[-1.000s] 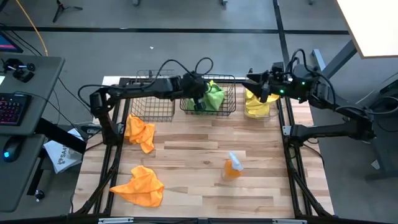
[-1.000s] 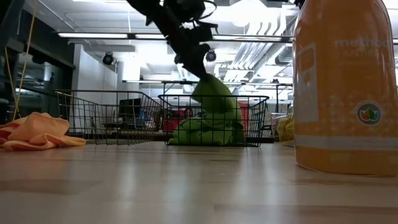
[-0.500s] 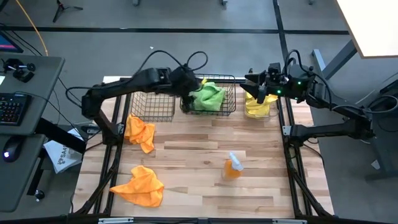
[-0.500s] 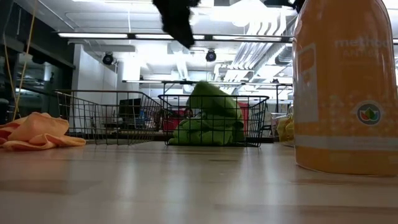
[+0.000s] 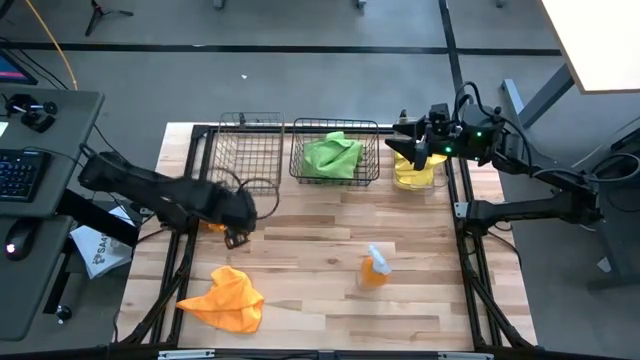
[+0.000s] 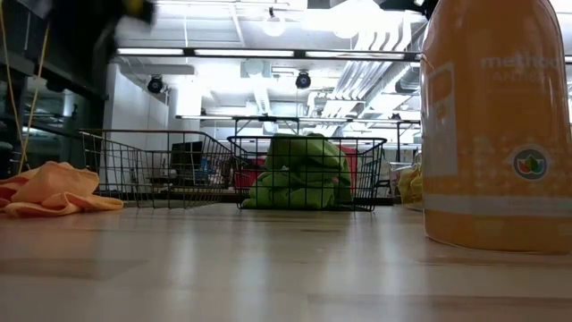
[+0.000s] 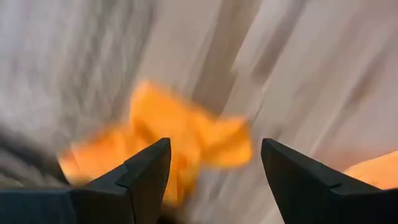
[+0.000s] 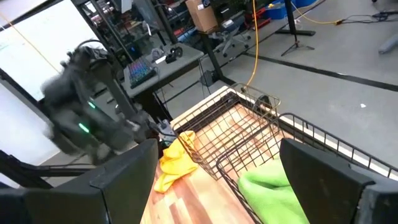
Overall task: Sort microfiber towel by color & place in baskets
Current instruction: Put the top orange microfiber towel into the gold wire basket
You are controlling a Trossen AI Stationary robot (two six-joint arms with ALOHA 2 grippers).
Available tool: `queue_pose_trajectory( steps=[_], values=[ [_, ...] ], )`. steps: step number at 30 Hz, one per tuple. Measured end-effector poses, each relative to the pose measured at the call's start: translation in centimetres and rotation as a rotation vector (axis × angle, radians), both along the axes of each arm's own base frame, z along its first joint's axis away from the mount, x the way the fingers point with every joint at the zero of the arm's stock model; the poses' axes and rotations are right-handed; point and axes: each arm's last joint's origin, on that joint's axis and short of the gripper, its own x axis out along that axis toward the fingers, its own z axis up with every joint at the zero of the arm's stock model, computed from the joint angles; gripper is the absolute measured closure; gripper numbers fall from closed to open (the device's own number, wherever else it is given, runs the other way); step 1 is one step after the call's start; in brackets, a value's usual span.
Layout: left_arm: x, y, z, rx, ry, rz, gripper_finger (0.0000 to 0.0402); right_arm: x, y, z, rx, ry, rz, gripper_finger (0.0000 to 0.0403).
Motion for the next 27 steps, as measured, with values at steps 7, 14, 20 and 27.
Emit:
queue_pose_trajectory(
  steps=[7, 14, 20, 27],
  values=[
    [-2.2, 2.1, -7.5, -0.008, 0.156, 0.259, 0.0163, 0.0, 0.0, 0.0, 0.003, -0.001, 0.002, 0.0071],
    [-2.7, 5.0, -11.1, -0.01, 0.115, 0.427, 0.0163, 0.0, 0.0, 0.0, 0.022, -0.007, -0.003, 0.0071],
    [-3.0, 5.4, -12.3, -0.066, 0.122, 0.416, 0.0165, 0.0, 0.0, 0.0, 0.046, -0.01, -0.007, 0.0071],
    [-3.2, 3.7, -12.4, -0.055, 0.139, 0.348, 0.029, 0.0, 0.0, -0.2, 0.047, 0.002, -0.012, 0.0071]
  ],
)
